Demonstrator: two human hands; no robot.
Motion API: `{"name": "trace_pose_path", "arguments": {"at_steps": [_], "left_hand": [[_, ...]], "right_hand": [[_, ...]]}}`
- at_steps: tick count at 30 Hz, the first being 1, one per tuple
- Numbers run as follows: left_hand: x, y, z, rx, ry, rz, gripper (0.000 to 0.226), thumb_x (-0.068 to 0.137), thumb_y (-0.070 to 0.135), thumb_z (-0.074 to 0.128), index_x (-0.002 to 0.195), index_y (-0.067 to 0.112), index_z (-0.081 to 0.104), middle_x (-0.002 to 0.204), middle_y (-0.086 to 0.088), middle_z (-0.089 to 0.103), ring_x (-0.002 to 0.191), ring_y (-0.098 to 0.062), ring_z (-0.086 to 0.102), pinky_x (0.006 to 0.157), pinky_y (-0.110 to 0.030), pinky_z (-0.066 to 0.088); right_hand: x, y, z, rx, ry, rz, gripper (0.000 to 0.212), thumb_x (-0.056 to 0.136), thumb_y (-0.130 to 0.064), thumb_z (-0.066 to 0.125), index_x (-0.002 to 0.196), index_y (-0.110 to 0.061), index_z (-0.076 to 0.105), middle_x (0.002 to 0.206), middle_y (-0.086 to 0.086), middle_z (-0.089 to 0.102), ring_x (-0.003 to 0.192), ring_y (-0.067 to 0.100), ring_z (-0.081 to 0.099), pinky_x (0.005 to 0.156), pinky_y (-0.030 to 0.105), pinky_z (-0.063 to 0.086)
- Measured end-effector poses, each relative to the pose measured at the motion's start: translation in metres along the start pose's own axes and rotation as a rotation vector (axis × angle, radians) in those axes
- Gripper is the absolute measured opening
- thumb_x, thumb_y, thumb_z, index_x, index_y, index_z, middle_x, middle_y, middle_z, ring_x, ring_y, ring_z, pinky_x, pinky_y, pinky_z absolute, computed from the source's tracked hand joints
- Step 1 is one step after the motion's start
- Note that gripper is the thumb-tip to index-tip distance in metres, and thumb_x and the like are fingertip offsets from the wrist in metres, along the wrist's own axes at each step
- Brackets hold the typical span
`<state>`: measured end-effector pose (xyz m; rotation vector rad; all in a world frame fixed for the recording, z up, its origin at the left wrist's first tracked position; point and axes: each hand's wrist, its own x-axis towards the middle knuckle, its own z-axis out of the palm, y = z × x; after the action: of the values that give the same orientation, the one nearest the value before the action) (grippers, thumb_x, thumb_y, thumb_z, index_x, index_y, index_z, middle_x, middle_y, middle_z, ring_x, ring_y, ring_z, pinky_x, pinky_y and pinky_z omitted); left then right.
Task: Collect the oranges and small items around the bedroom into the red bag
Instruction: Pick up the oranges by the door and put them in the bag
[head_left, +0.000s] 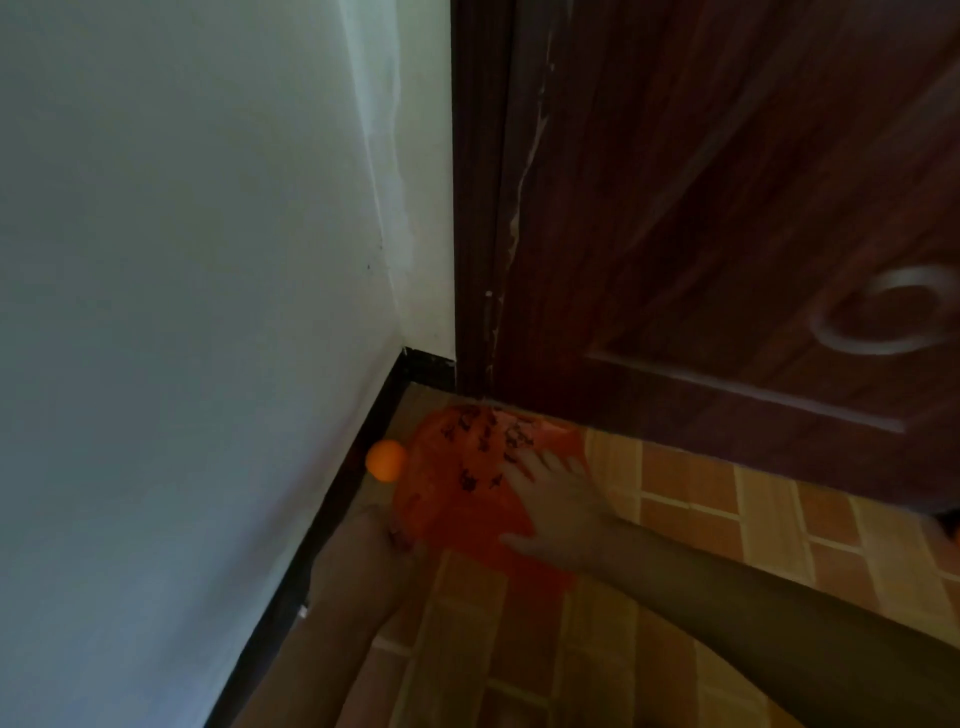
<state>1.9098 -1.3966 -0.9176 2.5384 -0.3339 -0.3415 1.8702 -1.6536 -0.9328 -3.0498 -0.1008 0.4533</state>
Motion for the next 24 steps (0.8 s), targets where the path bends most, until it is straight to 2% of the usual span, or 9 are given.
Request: {"name": "trace_pose_path", "arguments": {"at_steps": [3, 6, 8, 12, 16, 18, 20, 21, 24], "left_hand": [[-0.002, 0.003, -0.007, 0.042, 0.053, 0.001, 0.035, 0.086, 0.040, 0.073, 0.066, 0.024, 0.049, 0.065, 0.004, 0.050, 0.053, -0.009, 0.048, 0.049, -0.023, 0.032], [-0.005, 0.008, -0.022, -0.026, 0.125, 0.066, 0.032, 0.076, 0.048, 0.058, 0.060, 0.026, 0.041, 0.068, 0.002, 0.047, 0.053, -0.013, 0.045, 0.049, -0.030, 0.034], [-0.006, 0.007, -0.027, -0.038, 0.125, 0.064, 0.032, 0.069, 0.048, 0.052, 0.057, 0.020, 0.041, 0.068, 0.001, 0.046, 0.052, -0.018, 0.046, 0.050, -0.034, 0.036], [-0.008, 0.009, -0.029, -0.064, 0.102, 0.041, 0.027, 0.062, 0.036, 0.055, 0.049, 0.025, 0.033, 0.066, 0.002, 0.043, 0.051, -0.017, 0.043, 0.051, -0.028, 0.031], [-0.005, 0.023, -0.030, -0.114, 0.128, 0.117, 0.026, 0.062, 0.026, 0.062, 0.062, 0.033, 0.037, 0.075, 0.005, 0.042, 0.057, -0.010, 0.042, 0.052, -0.028, 0.028], [0.001, 0.025, -0.025, -0.120, 0.162, 0.192, 0.029, 0.066, 0.015, 0.071, 0.082, 0.031, 0.052, 0.095, 0.007, 0.048, 0.074, -0.005, 0.049, 0.057, -0.031, 0.041], [0.006, 0.026, -0.018, -0.050, 0.173, 0.322, 0.047, 0.072, 0.012, 0.065, 0.116, 0.028, 0.063, 0.126, 0.005, 0.050, 0.108, -0.010, 0.054, 0.082, -0.035, 0.052], [0.009, 0.028, -0.013, -0.017, 0.141, 0.394, 0.058, 0.073, 0.015, 0.055, 0.129, 0.030, 0.061, 0.140, 0.001, 0.048, 0.124, -0.018, 0.050, 0.094, -0.040, 0.050], [0.014, 0.039, 0.007, 0.084, -0.070, 0.456, 0.074, 0.073, 0.032, 0.033, 0.142, 0.043, 0.055, 0.160, 0.002, 0.038, 0.149, -0.028, 0.032, 0.109, -0.049, 0.043]], "right_hand": [[0.020, -0.006, 0.023, -0.019, -0.087, -0.071, 0.094, 0.094, -0.052, 0.063, 0.163, -0.031, 0.002, 0.171, 0.009, -0.002, 0.157, 0.035, 0.001, 0.123, 0.061, 0.012], [0.029, -0.005, 0.040, -0.098, -0.179, -0.079, 0.099, 0.094, -0.010, 0.064, 0.163, -0.033, -0.004, 0.171, 0.009, -0.016, 0.157, 0.038, -0.011, 0.123, 0.065, 0.009], [0.030, -0.001, 0.050, -0.081, -0.215, -0.054, 0.106, 0.088, 0.008, 0.062, 0.164, -0.033, 0.000, 0.171, 0.008, -0.017, 0.157, 0.039, -0.004, 0.121, 0.064, 0.018], [0.026, 0.011, 0.060, -0.032, -0.184, -0.095, 0.088, 0.090, 0.008, 0.058, 0.161, -0.028, 0.023, 0.168, 0.008, 0.009, 0.143, 0.036, 0.034, 0.100, 0.051, 0.051], [0.021, 0.018, 0.061, 0.220, -0.027, -0.087, 0.062, 0.092, 0.003, 0.051, 0.148, -0.025, 0.051, 0.157, 0.003, 0.036, 0.135, 0.028, 0.047, 0.099, 0.039, 0.049], [0.018, 0.021, 0.058, 0.405, 0.103, -0.084, 0.047, 0.091, 0.001, 0.053, 0.132, -0.021, 0.065, 0.143, 0.000, 0.049, 0.127, 0.023, 0.054, 0.095, 0.031, 0.048], [0.014, 0.020, 0.048, 0.636, 0.198, -0.070, 0.035, 0.091, 0.004, 0.055, 0.114, -0.013, 0.075, 0.126, 0.000, 0.059, 0.115, 0.017, 0.059, 0.091, 0.020, 0.042], [0.012, 0.019, 0.042, 0.783, 0.218, -0.046, 0.034, 0.090, 0.007, 0.054, 0.108, -0.010, 0.077, 0.119, 0.001, 0.063, 0.110, 0.014, 0.060, 0.089, 0.017, 0.042], [0.005, 0.019, 0.035, 1.219, 0.188, 0.083, 0.039, 0.090, 0.013, 0.053, 0.097, -0.015, 0.079, 0.103, 0.009, 0.075, 0.093, 0.022, 0.071, 0.078, 0.033, 0.056]]}}
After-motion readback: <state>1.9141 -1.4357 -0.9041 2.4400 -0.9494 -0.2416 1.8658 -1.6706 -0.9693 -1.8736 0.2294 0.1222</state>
